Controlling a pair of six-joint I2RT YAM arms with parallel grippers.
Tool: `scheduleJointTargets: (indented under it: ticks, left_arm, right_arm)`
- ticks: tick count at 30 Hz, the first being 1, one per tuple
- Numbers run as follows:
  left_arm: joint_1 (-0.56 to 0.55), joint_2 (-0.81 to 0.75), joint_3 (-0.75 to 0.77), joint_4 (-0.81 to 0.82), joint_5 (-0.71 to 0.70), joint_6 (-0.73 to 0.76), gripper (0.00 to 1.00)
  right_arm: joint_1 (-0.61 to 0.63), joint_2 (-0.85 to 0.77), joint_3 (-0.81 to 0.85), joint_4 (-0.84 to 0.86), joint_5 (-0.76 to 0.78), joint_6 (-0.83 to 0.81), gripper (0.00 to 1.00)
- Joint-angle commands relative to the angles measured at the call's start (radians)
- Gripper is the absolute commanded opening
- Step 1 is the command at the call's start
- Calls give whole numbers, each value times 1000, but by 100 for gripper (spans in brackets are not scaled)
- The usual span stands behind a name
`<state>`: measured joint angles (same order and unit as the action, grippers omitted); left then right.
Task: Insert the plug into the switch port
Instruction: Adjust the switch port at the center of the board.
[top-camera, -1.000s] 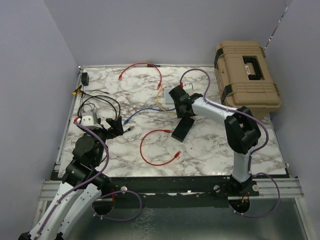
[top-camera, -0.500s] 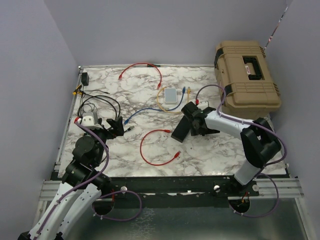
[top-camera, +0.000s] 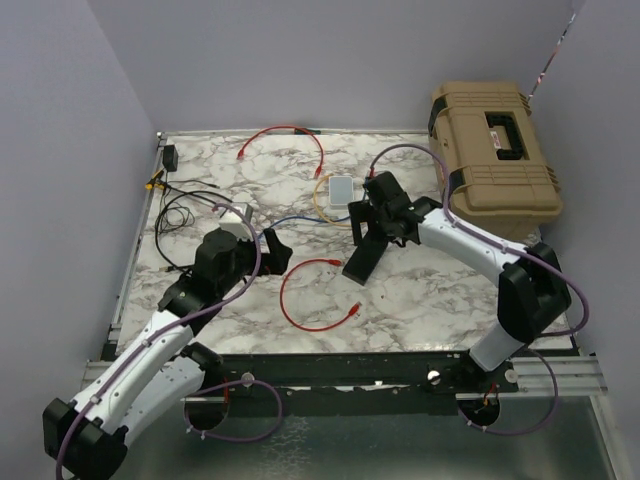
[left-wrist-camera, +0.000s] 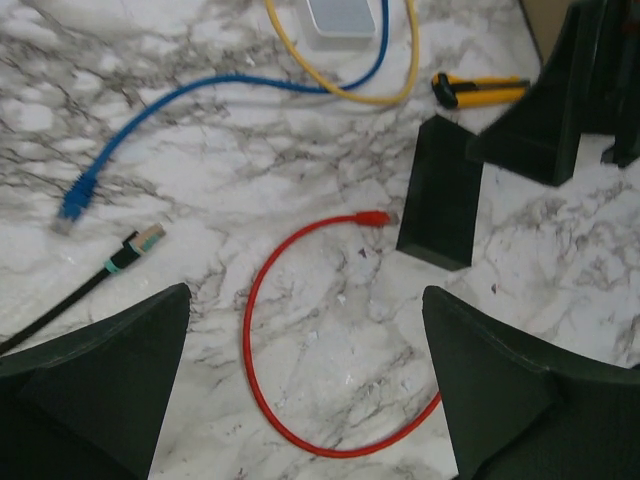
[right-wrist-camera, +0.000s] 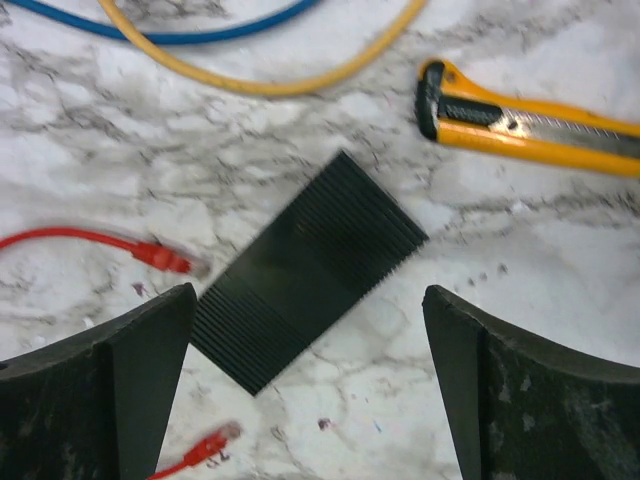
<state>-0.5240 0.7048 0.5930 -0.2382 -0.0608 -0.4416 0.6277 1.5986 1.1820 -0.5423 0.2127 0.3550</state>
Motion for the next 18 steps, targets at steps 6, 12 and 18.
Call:
scheduleJointTargets:
  ticks: [6, 12, 18]
  left_arm:
    - [-11, 103, -1, -10, 199, -1, 99]
    - [-10, 104, 1, -2, 175, 7, 99]
    - [-10, 107, -3, 12, 186, 0, 99]
  right_arm:
    - [-57, 245, 202, 31, -3, 37, 91]
    - [-75, 326, 230, 18, 26, 59, 70]
    - [-84, 331, 142, 42, 45, 117, 61]
